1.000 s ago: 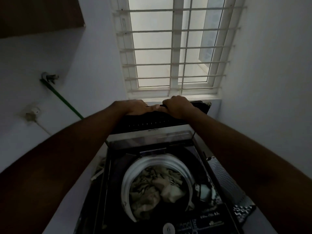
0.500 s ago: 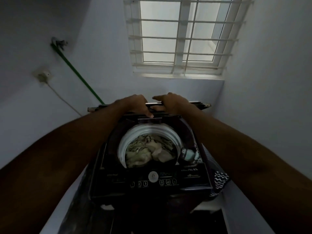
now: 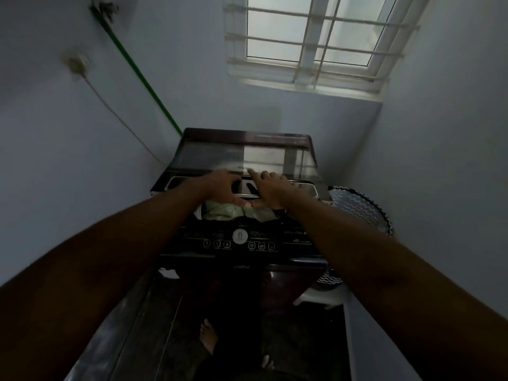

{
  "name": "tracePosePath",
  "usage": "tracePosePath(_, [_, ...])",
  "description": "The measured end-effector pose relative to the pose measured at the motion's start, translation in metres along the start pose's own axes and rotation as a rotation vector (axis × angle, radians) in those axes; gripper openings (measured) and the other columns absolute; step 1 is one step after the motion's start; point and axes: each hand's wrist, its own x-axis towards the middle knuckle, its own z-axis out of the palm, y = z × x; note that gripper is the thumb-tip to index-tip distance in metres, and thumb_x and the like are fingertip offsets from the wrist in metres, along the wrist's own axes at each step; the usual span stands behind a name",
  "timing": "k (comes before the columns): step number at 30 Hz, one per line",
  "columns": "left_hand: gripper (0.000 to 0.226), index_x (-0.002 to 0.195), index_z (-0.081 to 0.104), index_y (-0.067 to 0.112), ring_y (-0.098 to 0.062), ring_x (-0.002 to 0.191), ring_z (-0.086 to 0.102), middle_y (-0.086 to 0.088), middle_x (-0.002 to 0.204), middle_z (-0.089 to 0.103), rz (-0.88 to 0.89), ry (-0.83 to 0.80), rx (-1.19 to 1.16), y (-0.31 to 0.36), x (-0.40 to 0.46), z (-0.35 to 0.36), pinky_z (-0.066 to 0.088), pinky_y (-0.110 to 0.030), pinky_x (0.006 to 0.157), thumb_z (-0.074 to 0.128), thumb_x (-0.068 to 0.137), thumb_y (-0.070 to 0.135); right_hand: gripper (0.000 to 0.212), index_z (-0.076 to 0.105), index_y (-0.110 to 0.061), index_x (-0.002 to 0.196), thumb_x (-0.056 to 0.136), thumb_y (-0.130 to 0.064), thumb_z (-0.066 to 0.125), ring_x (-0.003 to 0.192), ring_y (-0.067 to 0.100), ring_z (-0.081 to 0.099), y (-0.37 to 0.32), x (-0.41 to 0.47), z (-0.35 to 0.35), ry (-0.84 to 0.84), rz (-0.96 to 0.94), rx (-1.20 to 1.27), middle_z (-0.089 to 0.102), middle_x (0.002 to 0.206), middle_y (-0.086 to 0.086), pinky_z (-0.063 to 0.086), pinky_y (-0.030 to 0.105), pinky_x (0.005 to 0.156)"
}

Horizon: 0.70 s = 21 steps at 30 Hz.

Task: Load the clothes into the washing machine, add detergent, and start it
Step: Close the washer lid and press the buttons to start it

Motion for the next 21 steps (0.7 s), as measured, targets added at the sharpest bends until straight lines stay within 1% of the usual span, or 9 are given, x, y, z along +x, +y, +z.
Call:
tracePosePath(2, [0.110,0.149,0.032,0.020,-0.029,0.134,0.040,-0.010,0.148,0.039,-0.030,0.027,0.038,-0.001,-0.002,0.018,0.037,-0.044,0.109,0.052,0.065,0.089,0.109,0.003,-0.021,0.153,0.075,-0.071,0.059,0.132,0.041,0.037,-0.001,-0.001,0.012,0.010,0.009,0.030,0.035,0.146,0.021,0.033,0.057,0.104])
tracePosePath(3, [0.112,0.151,0.028,0.021,-0.029,0.136,0.038,-0.009,0.150,0.037,-0.049,0.043,0.048,-0.003,-0.001,0.027,0.034,-0.047,0.111,0.048,0.065,0.090,0.109,0.005,-0.020,0.152,0.074,-0.072,0.059,0.133,0.040,0.036,-0.002,-0.001,0.017,0.012,0.010,0.039,0.035,0.147,0.020,0.032,0.057,0.105])
tracePosePath(6, [0.102,0.152,0.024,0.021,-0.028,0.140,0.033,-0.006,0.152,0.035,-0.066,0.063,0.091,-0.004,0.001,0.047,0.029,-0.054,0.112,0.049,0.074,0.082,0.108,0.010,-0.017,0.152,0.073,-0.074,0.058,0.136,0.037,0.033,-0.004,0.000,0.031,-0.020,0.020,0.050,0.032,0.149,0.018,0.029,0.057,0.108])
tracePosePath(8, [0.095,0.152,0.024,0.021,-0.028,0.141,0.031,-0.007,0.152,0.034,-0.073,0.067,0.083,-0.004,0.002,0.057,0.026,-0.058,0.113,0.049,0.079,0.077,0.109,0.012,-0.016,0.151,0.072,-0.071,0.063,0.138,0.036,0.030,-0.005,-0.001,0.039,-0.042,0.025,0.059,0.030,0.151,0.017,0.027,0.056,0.110])
tracePosePath(10, [0.089,0.151,0.025,0.022,-0.028,0.140,0.032,-0.007,0.152,0.034,-0.079,0.078,0.065,-0.005,0.004,0.064,0.026,-0.058,0.113,0.052,0.082,0.072,0.110,0.012,-0.015,0.152,0.072,-0.068,0.065,0.140,0.036,0.028,-0.006,-0.002,0.045,-0.048,0.024,0.066,0.027,0.153,0.017,0.026,0.056,0.112])
tracePosePath(13, [0.089,0.152,0.025,0.024,-0.028,0.140,0.033,-0.007,0.151,0.035,-0.079,0.079,0.053,-0.007,0.007,0.073,0.027,-0.057,0.112,0.059,0.081,0.066,0.113,0.010,-0.014,0.153,0.071,-0.070,0.065,0.141,0.037,0.025,-0.005,-0.003,0.052,-0.057,0.018,0.075,0.023,0.155,0.017,0.026,0.056,0.113])
tracePosePath(18, [0.089,0.150,0.029,0.024,-0.028,0.136,0.037,-0.005,0.147,0.040,-0.080,0.072,0.026,-0.011,0.015,0.083,0.032,-0.057,0.109,0.065,0.078,0.062,0.116,0.007,-0.015,0.153,0.069,-0.069,0.067,0.139,0.037,0.029,-0.004,0.000,0.059,-0.086,0.019,0.092,0.027,0.153,0.017,0.030,0.056,0.111])
tracePosePath(21, [0.089,0.149,0.031,0.024,-0.027,0.133,0.041,-0.004,0.144,0.044,-0.084,0.072,0.024,-0.011,0.016,0.086,0.035,-0.055,0.108,0.067,0.077,0.062,0.114,0.009,-0.015,0.153,0.070,-0.068,0.068,0.137,0.037,0.034,-0.004,0.001,0.061,-0.082,0.029,0.134,0.032,0.150,0.017,0.032,0.055,0.110])
